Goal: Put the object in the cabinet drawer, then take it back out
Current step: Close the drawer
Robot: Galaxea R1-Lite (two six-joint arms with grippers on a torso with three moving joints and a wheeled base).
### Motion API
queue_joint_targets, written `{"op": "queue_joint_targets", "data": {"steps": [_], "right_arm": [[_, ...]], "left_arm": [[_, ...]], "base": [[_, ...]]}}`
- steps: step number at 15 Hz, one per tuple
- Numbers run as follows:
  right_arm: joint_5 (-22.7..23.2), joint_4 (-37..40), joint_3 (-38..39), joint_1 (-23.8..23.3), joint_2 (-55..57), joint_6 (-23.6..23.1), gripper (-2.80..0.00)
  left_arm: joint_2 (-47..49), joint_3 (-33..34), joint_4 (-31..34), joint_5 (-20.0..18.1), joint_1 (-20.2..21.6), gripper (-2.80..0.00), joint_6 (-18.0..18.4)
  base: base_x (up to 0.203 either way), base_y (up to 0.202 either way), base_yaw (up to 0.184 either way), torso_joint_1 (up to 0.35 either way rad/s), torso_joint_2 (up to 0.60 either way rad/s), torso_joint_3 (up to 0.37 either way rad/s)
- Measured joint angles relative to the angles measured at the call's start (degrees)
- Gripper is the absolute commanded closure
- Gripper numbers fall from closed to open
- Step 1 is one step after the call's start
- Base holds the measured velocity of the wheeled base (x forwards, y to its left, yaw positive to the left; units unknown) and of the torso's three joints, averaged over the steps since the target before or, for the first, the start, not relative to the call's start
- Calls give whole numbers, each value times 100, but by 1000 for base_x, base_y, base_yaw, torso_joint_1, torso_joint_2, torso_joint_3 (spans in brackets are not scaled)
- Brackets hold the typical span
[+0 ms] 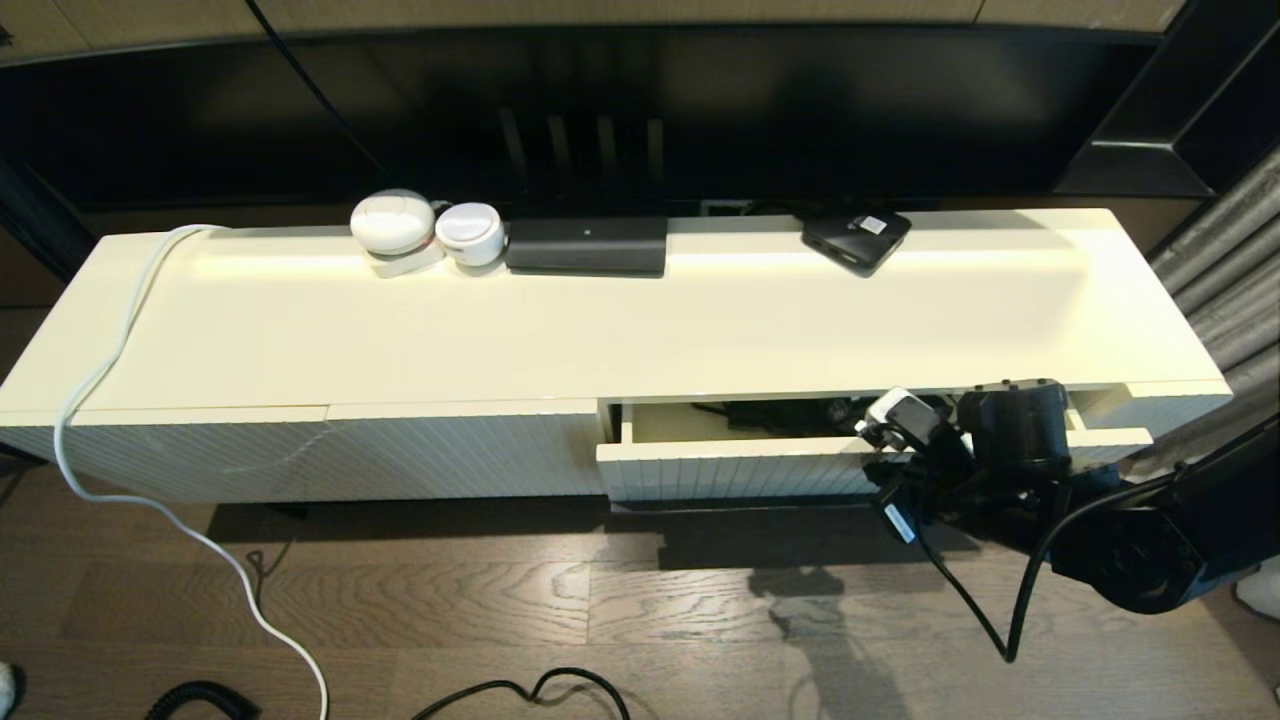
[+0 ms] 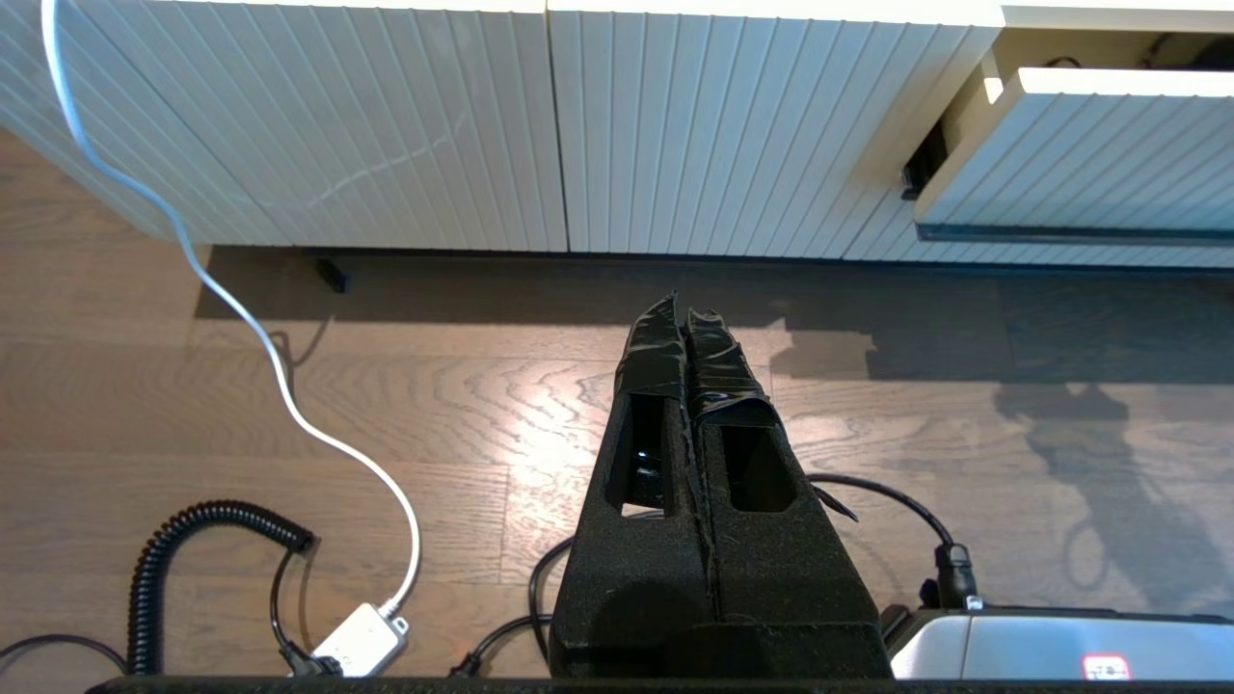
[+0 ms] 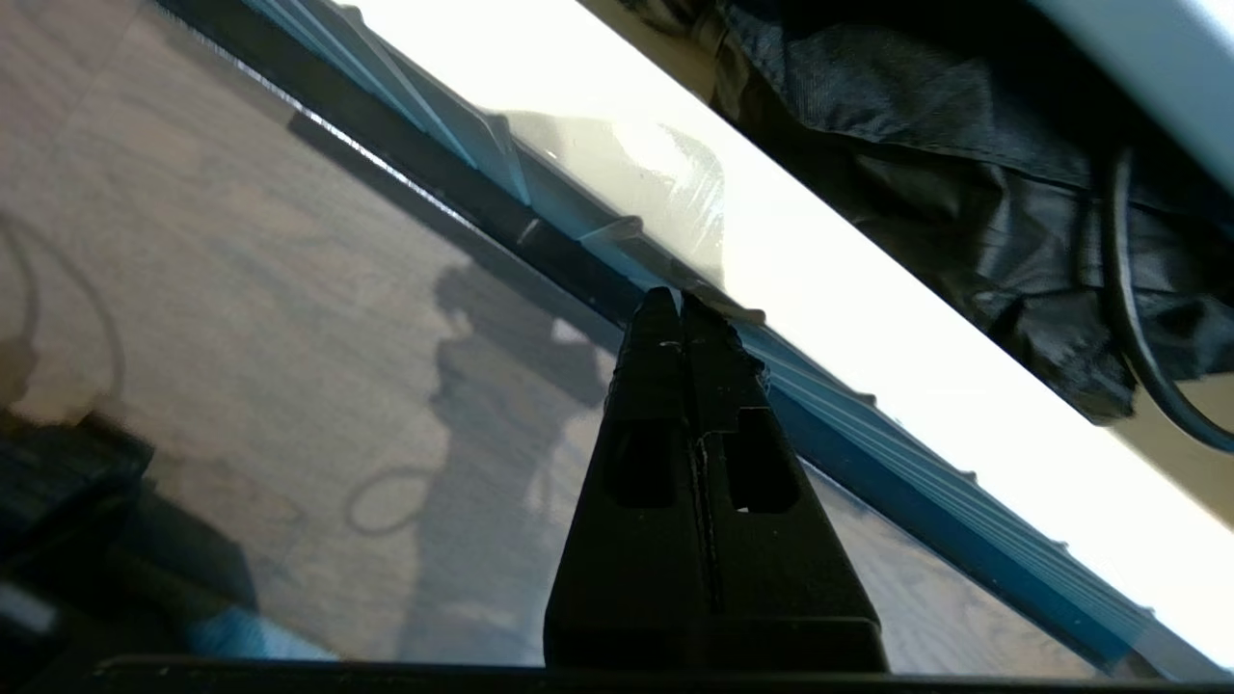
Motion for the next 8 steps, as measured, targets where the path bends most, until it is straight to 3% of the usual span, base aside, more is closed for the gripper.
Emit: {"op": "queue_joint_targets", "data": {"steps": [8], "right_arm": [[-76, -9, -425, -19, 276, -3, 0]], "left_arm": [[0, 0, 0, -5, 0, 0, 0]], "base": [[0, 0, 0, 0, 0, 0]]}}
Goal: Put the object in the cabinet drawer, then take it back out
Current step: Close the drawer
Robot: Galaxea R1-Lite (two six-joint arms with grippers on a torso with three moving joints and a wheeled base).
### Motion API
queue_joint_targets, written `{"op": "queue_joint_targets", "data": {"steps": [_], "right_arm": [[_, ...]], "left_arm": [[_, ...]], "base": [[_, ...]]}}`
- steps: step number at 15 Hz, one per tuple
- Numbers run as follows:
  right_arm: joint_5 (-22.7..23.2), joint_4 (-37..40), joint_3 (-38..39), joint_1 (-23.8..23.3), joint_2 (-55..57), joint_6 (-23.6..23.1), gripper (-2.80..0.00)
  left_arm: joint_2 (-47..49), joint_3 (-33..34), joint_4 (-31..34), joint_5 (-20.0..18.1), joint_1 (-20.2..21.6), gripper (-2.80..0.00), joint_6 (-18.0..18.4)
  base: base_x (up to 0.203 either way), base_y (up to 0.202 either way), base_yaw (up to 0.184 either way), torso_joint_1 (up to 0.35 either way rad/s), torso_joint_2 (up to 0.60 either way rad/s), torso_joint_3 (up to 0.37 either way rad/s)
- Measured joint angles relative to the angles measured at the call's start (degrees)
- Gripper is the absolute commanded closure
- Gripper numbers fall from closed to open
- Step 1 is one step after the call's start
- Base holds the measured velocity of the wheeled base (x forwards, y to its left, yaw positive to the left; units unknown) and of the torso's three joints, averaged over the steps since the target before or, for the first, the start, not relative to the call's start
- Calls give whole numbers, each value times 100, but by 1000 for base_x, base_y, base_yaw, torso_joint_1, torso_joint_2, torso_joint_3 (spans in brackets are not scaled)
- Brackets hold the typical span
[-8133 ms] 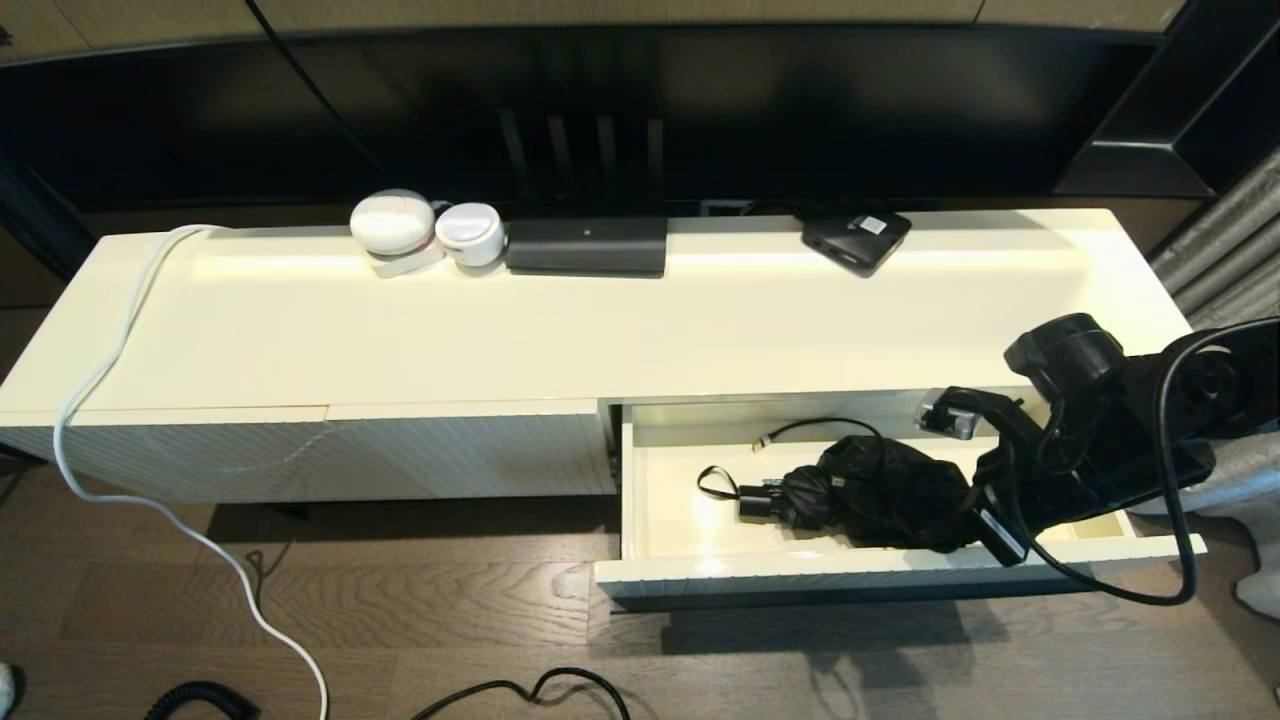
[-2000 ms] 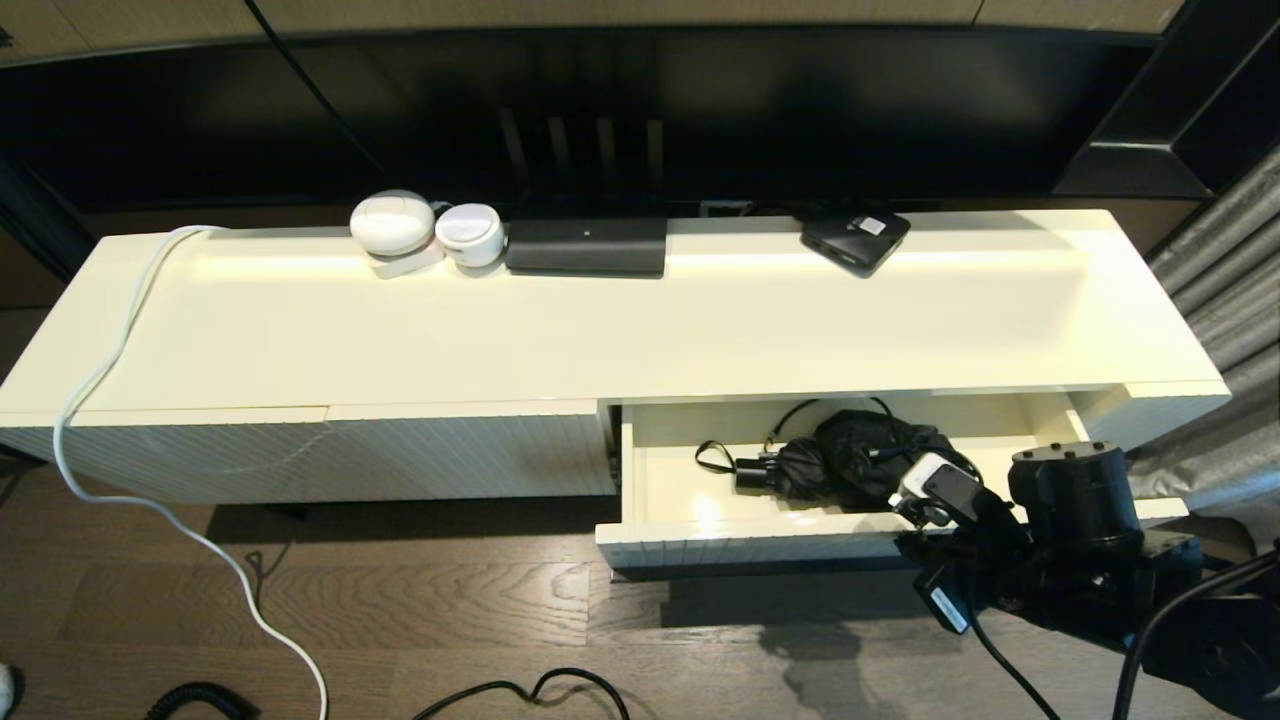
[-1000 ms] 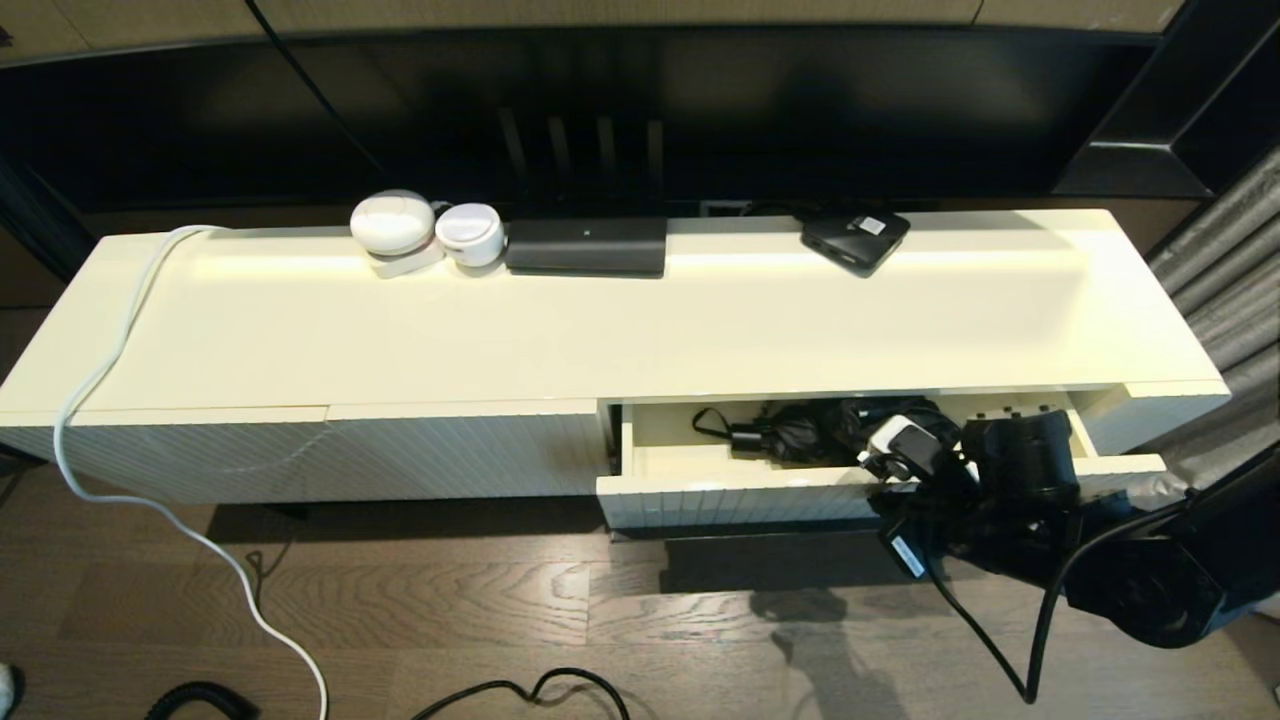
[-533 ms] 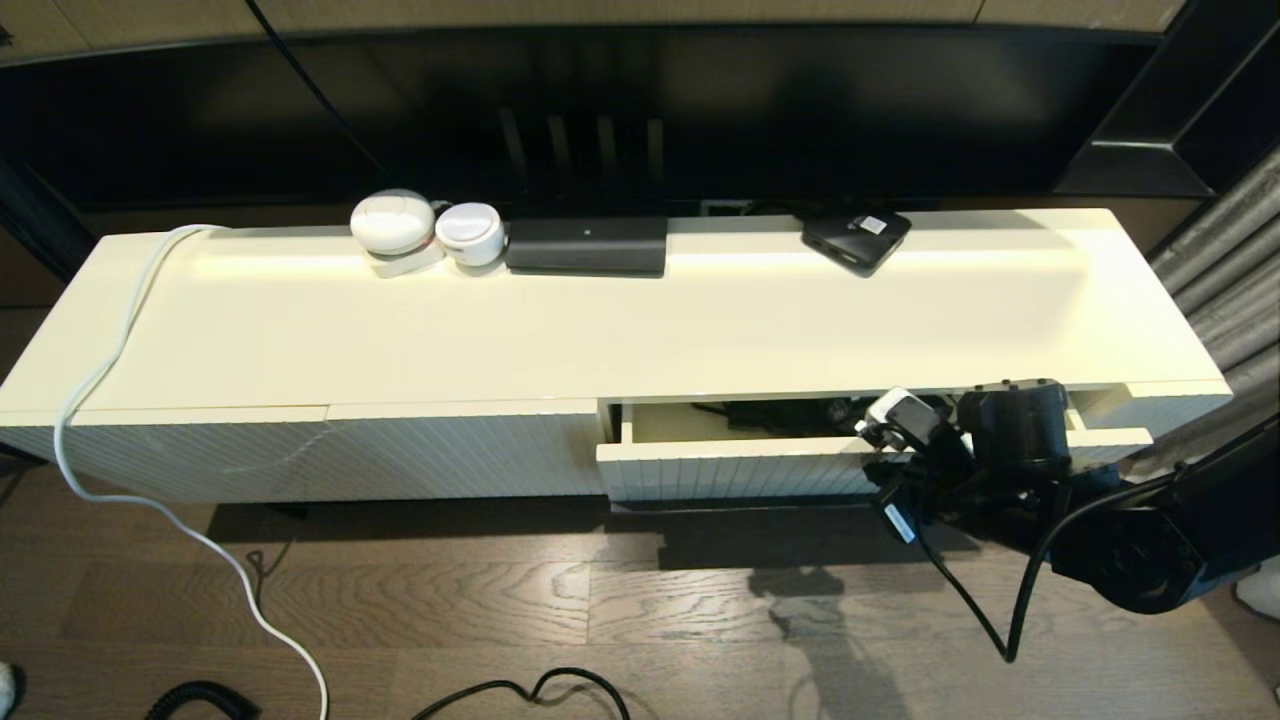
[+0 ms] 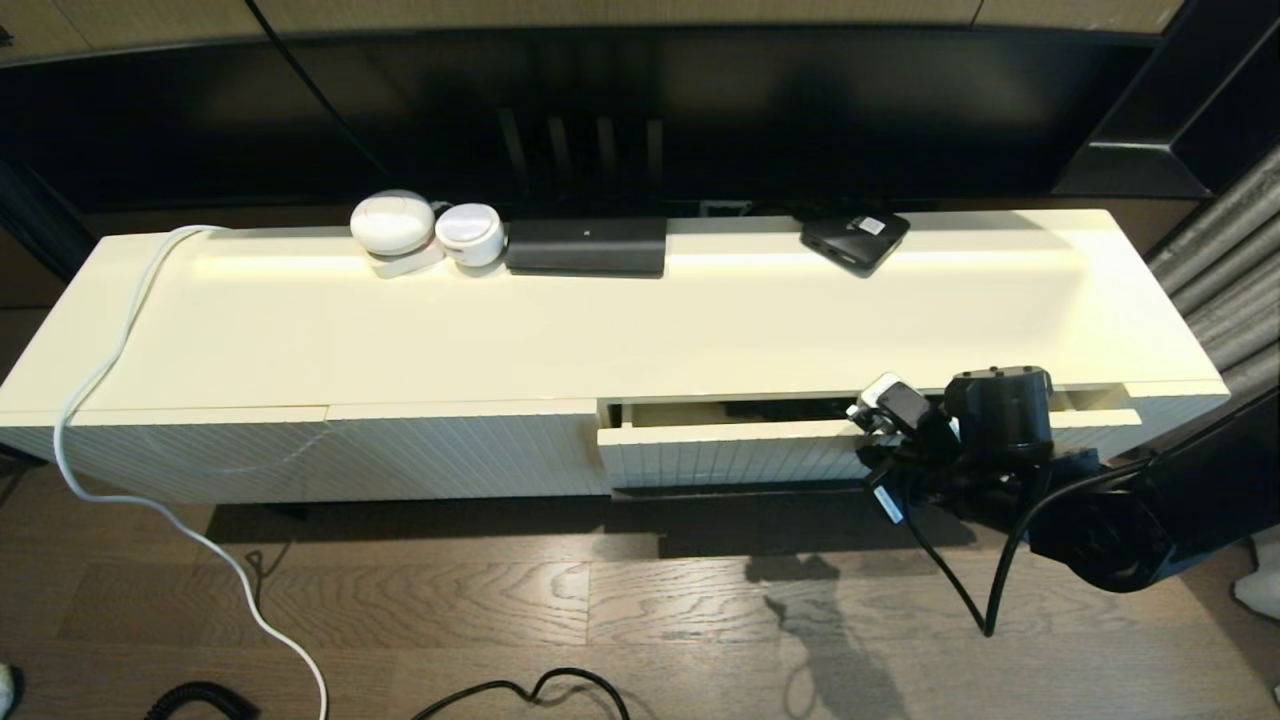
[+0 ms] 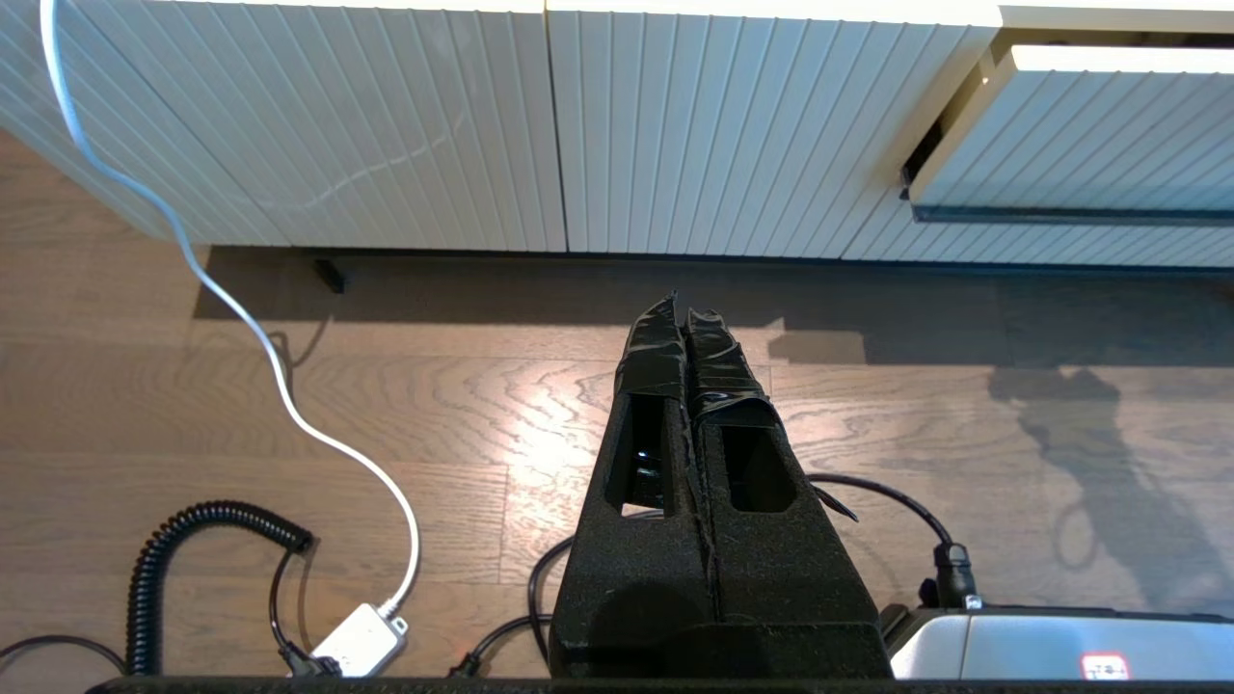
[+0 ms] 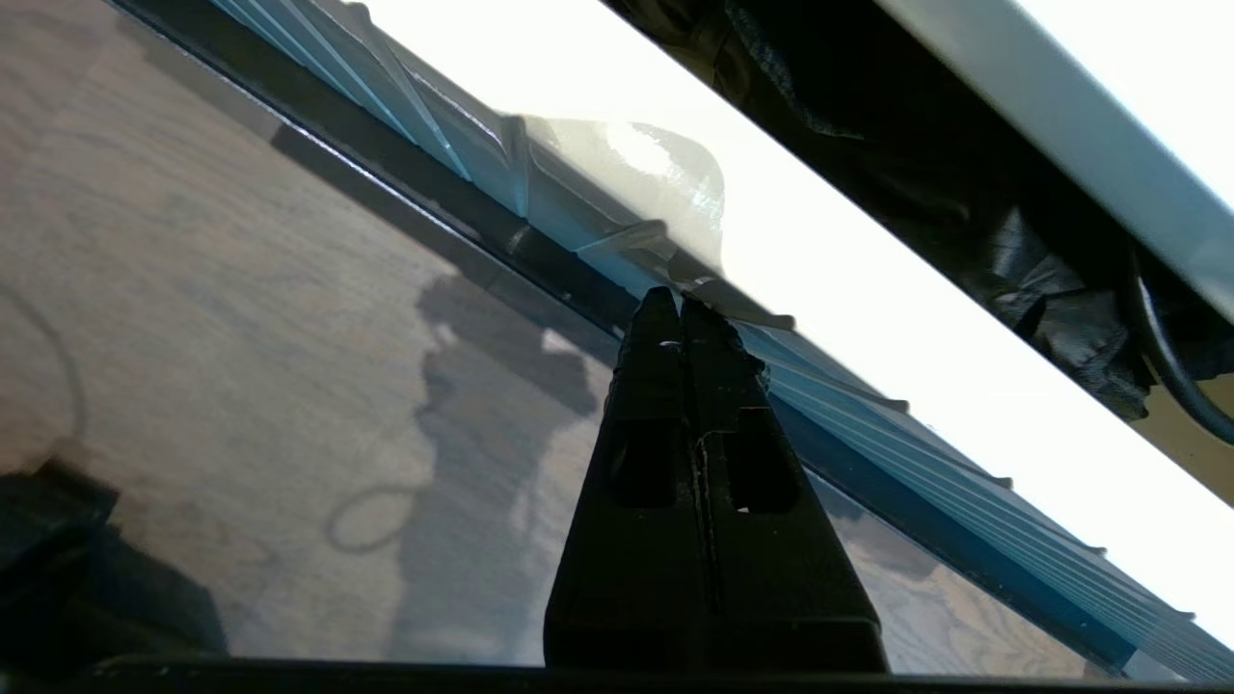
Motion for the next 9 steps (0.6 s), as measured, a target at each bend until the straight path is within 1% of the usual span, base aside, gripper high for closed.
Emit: {"op": "queue_joint_targets", "data": {"steps": [9], "right_arm": [[-18, 49, -516, -15, 343, 20, 0]], "left_arm": [[0, 0, 2, 0, 0, 0, -2]], "base": [[0, 0, 0, 0, 0, 0]]}}
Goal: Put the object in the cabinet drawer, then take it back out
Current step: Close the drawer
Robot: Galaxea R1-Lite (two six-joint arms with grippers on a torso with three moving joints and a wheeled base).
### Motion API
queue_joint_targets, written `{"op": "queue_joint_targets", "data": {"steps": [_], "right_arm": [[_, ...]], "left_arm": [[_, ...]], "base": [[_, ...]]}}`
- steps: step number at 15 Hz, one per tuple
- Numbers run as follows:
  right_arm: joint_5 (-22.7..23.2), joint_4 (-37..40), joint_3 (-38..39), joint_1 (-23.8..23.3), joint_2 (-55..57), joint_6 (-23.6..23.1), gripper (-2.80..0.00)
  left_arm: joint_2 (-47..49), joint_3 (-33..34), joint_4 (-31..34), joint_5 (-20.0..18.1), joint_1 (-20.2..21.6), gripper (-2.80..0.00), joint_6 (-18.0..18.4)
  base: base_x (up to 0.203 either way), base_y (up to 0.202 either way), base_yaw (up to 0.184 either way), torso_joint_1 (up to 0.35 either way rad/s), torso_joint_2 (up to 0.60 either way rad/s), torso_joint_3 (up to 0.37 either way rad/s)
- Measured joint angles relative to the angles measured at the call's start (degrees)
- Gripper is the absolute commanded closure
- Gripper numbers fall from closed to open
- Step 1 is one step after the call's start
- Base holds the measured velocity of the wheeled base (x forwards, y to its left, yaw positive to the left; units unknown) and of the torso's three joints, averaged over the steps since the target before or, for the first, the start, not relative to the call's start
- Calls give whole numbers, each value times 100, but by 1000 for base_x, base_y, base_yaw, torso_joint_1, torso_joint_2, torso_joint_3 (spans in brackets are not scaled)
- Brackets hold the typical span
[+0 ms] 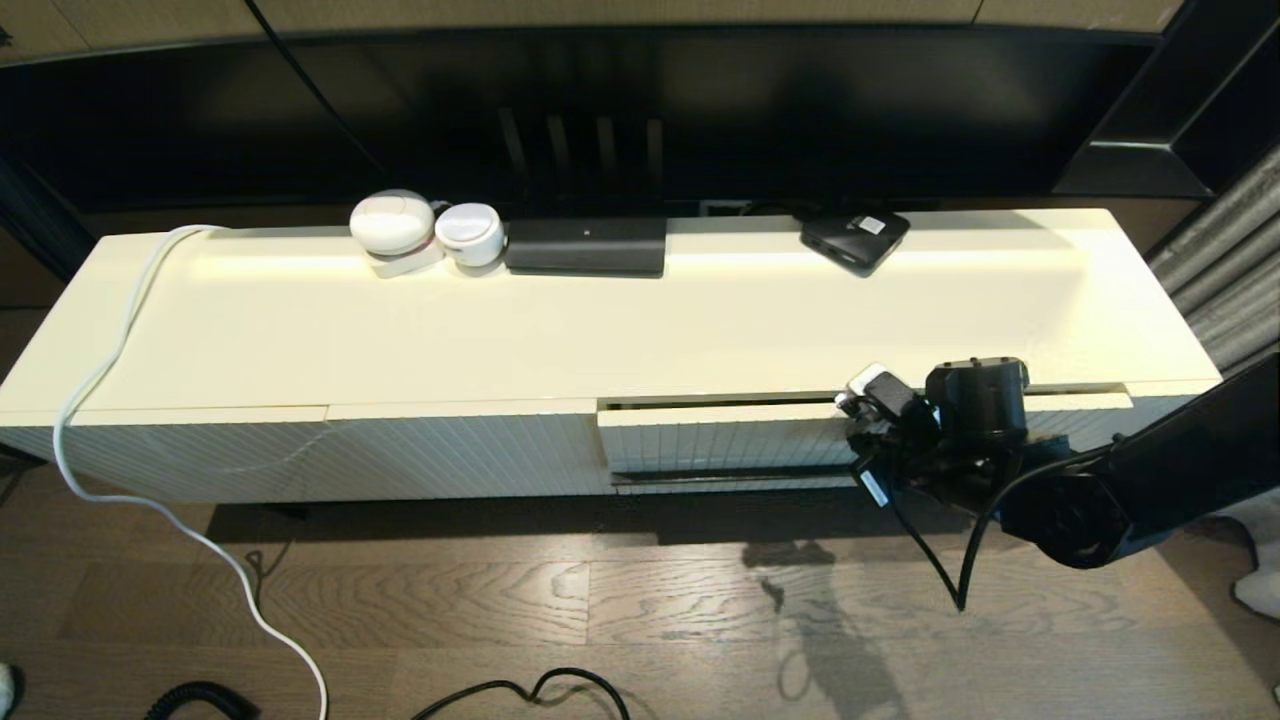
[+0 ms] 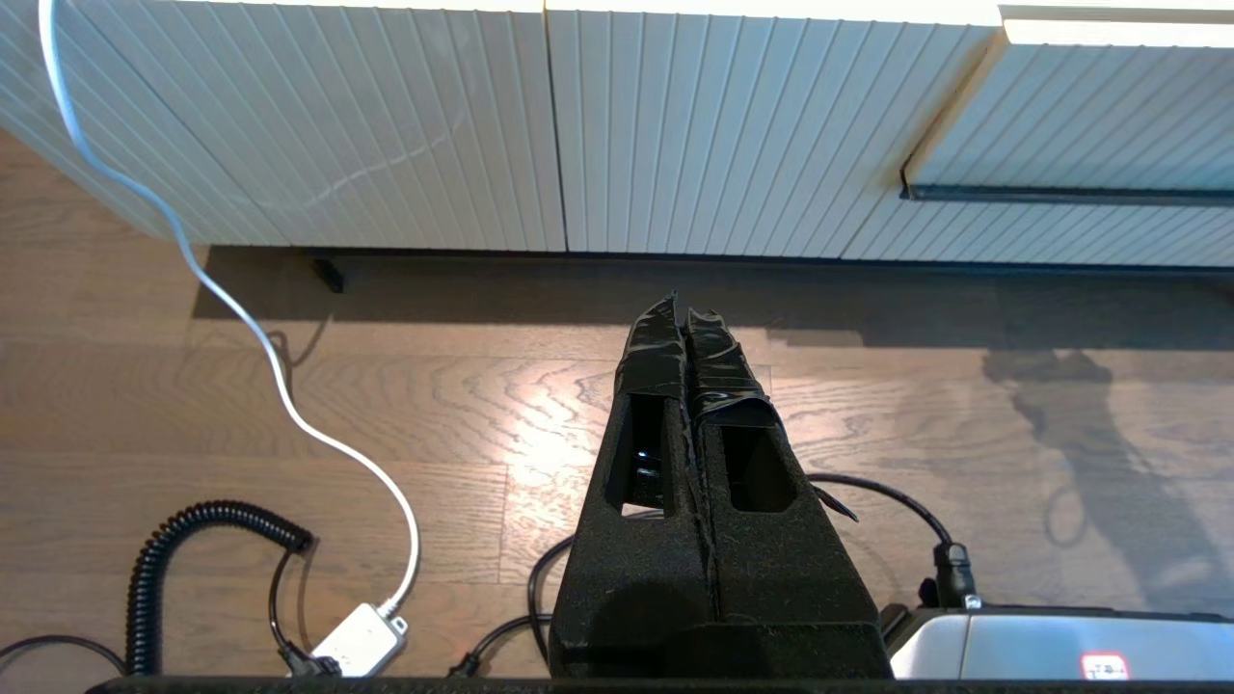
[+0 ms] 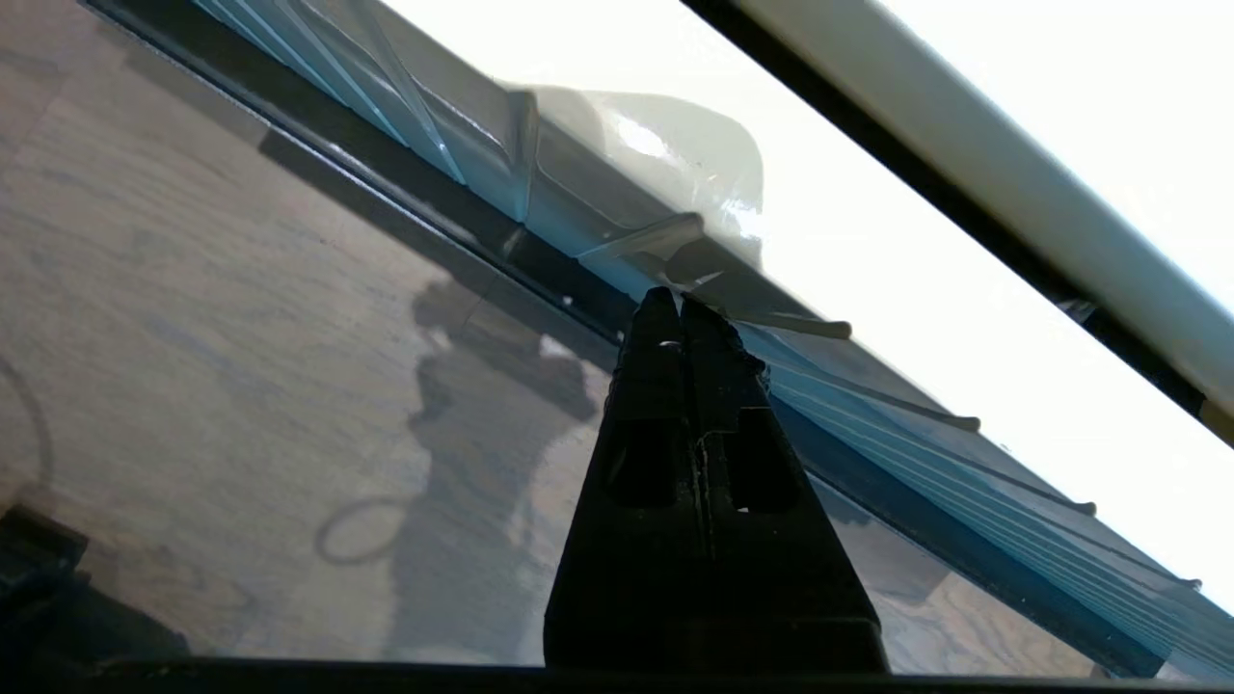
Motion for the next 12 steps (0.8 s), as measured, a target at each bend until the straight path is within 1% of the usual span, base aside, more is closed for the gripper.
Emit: {"op": "queue_joint_targets", "data": {"steps": [8, 12], "right_arm": [[3, -8, -240, -11, 158, 0, 0], [16, -14, -150, -5, 104, 6, 0]], "left_arm": [[0, 0, 0, 1, 0, 0, 0], [0, 0, 0, 5, 0, 0, 0]], "base": [[0, 0, 0, 0, 0, 0], [0, 0, 0, 0, 0, 0]]}}
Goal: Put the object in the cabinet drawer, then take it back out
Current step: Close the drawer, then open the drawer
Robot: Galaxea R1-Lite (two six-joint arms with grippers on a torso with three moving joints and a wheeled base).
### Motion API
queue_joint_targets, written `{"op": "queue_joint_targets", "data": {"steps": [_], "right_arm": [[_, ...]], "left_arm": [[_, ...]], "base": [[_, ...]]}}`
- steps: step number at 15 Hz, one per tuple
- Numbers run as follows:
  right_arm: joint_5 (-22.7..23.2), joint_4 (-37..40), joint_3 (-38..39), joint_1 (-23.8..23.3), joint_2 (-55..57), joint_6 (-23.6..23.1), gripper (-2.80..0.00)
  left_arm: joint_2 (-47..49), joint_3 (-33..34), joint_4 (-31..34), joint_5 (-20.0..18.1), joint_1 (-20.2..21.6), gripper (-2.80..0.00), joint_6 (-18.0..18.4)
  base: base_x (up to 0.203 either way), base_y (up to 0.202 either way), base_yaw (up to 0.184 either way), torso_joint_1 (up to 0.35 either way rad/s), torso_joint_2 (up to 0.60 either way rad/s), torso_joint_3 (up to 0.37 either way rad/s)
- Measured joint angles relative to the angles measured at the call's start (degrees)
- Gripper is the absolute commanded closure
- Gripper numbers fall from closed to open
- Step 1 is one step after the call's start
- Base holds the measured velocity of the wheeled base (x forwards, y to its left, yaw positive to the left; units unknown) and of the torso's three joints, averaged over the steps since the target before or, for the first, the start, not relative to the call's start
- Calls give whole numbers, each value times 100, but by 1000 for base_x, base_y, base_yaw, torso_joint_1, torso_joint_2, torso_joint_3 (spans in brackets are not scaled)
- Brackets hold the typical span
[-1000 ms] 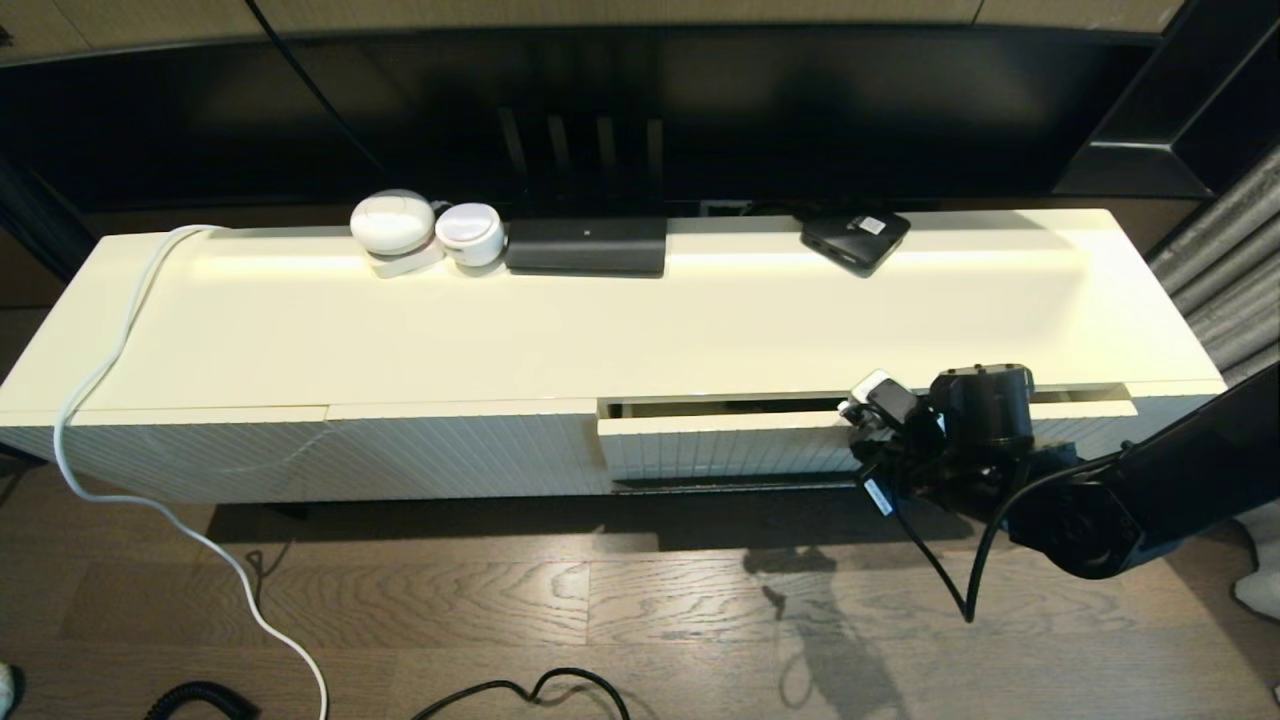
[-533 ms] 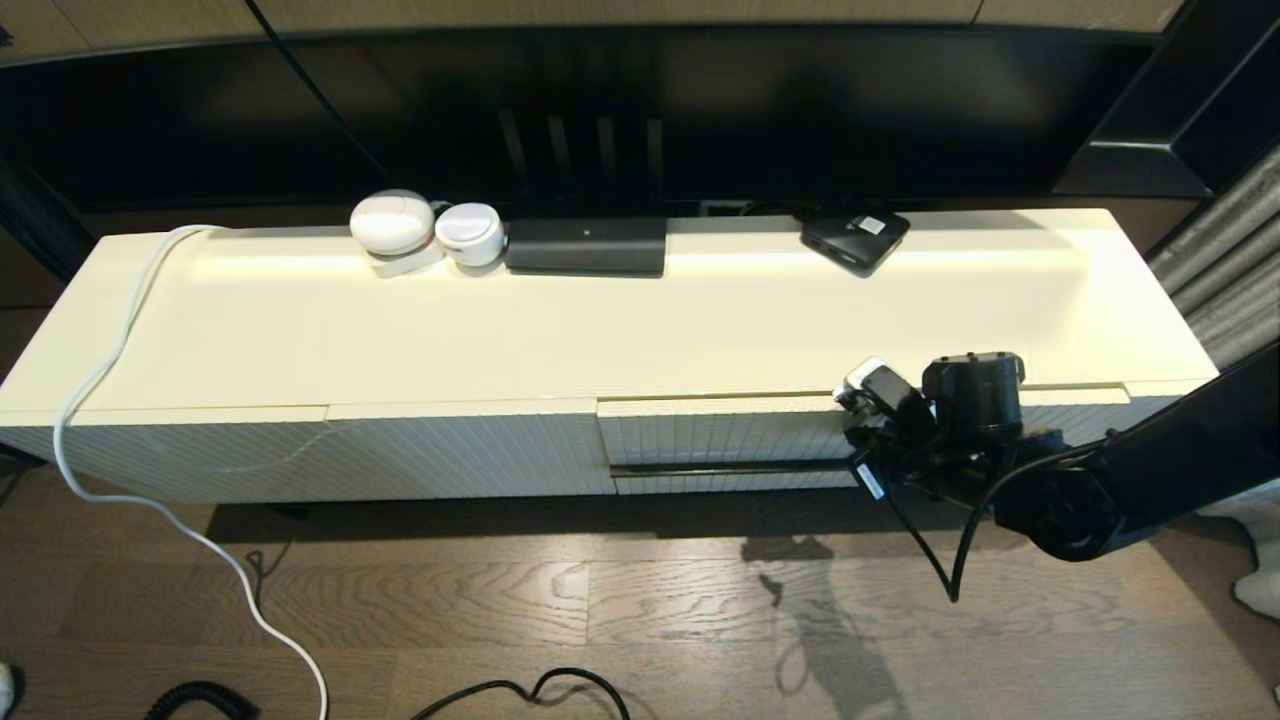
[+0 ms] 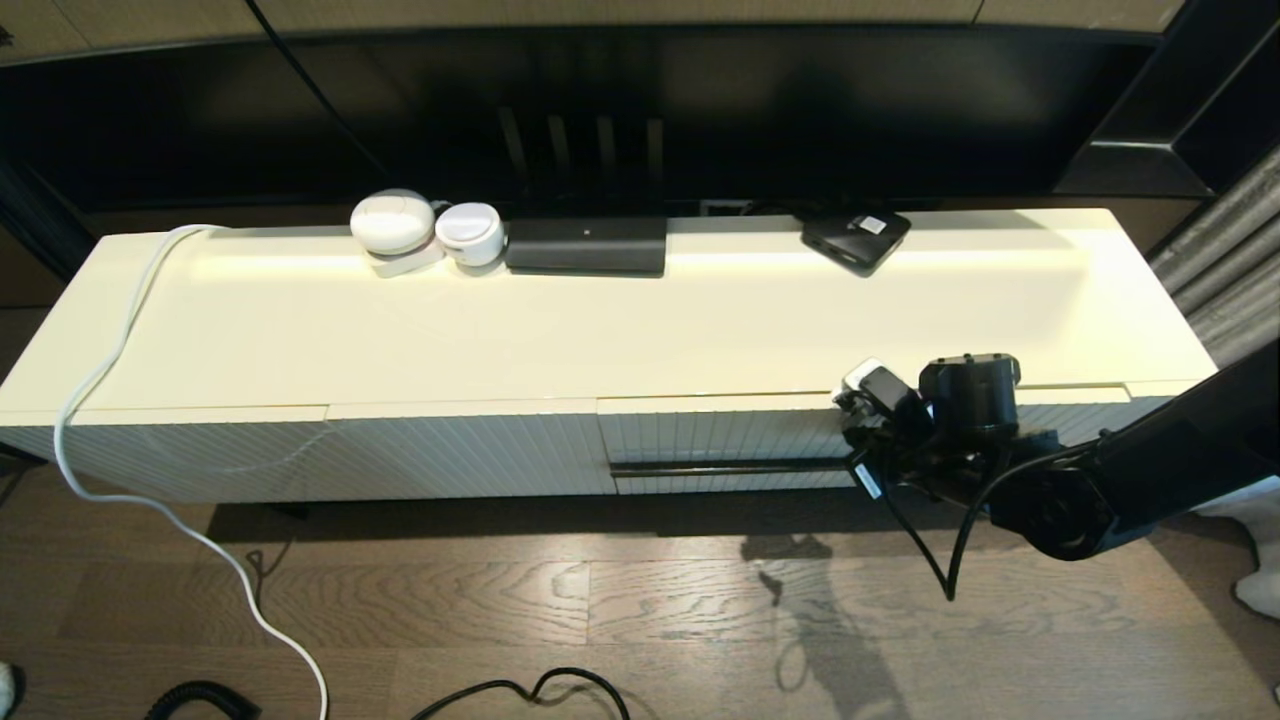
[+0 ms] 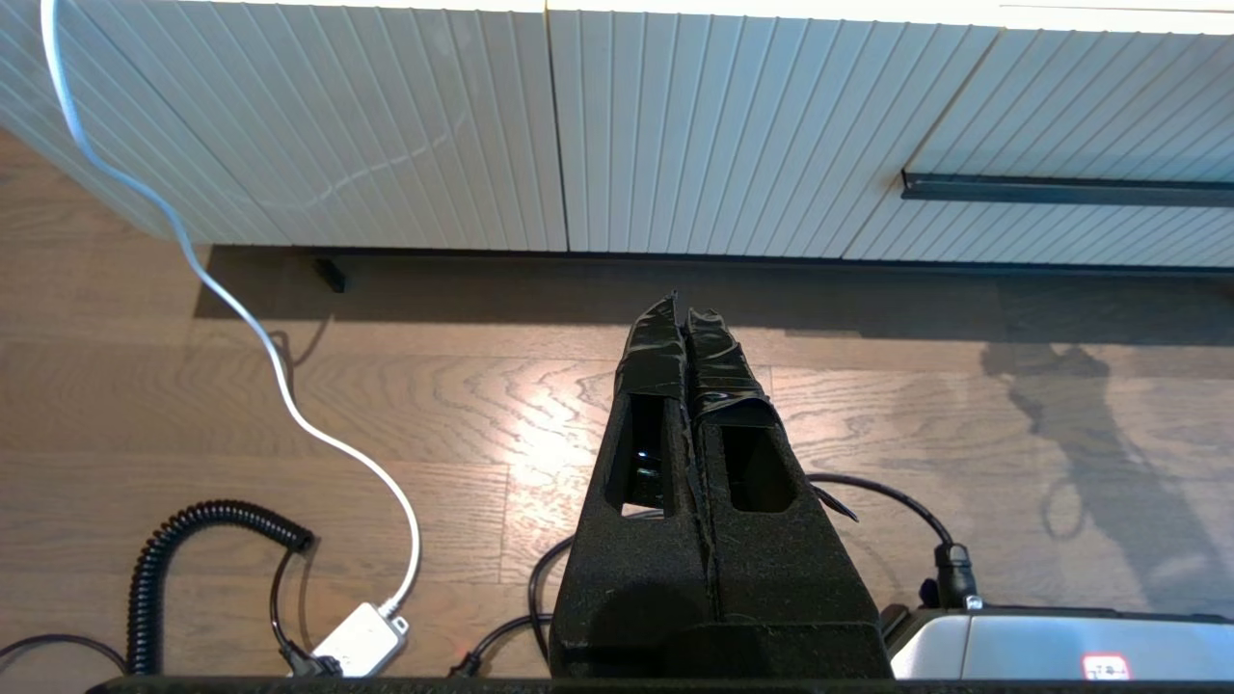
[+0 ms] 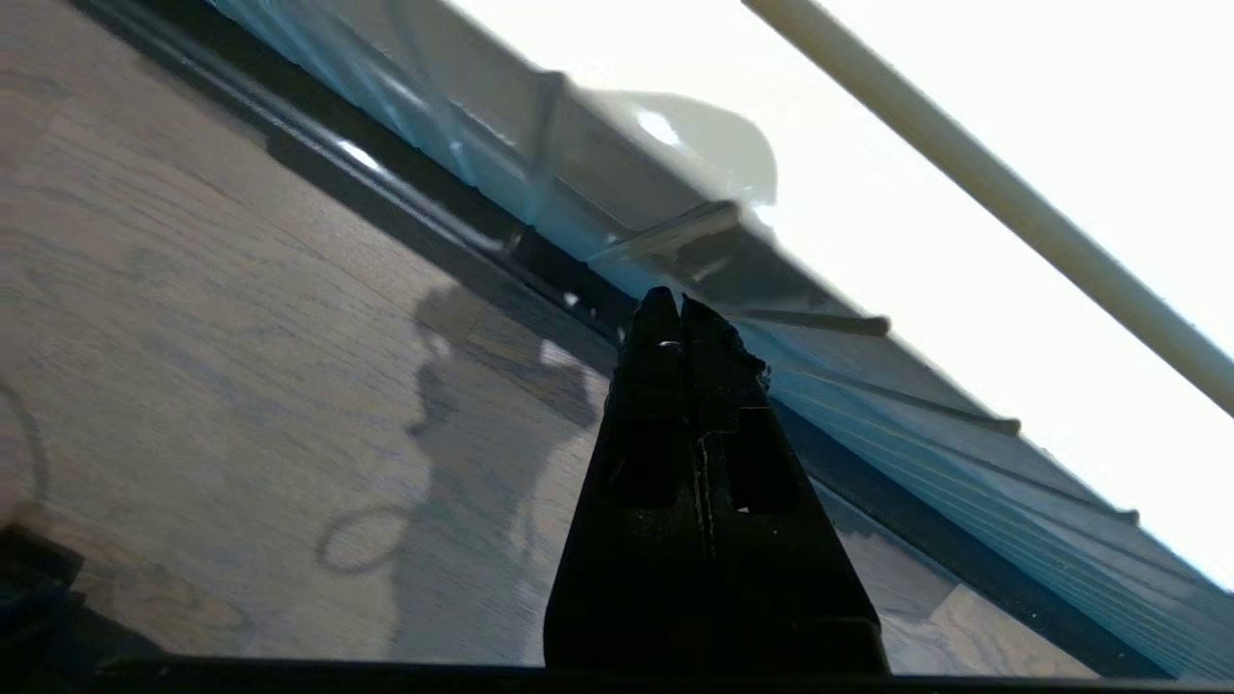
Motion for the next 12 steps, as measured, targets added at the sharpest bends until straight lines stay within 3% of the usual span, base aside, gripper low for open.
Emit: {"op": "queue_joint_targets", "data": {"steps": [6, 12], "right_arm": [[181, 969, 786, -62, -1248, -64, 0], [388, 3710, 1342, -116, -3755, -52, 0]], "left_arm": [[0, 0, -2, -5, 0, 0, 2], [0, 0, -2, -4, 0, 0, -2]], "base": [[0, 0, 0, 0, 0, 0], [0, 0, 0, 0, 0, 0]]}}
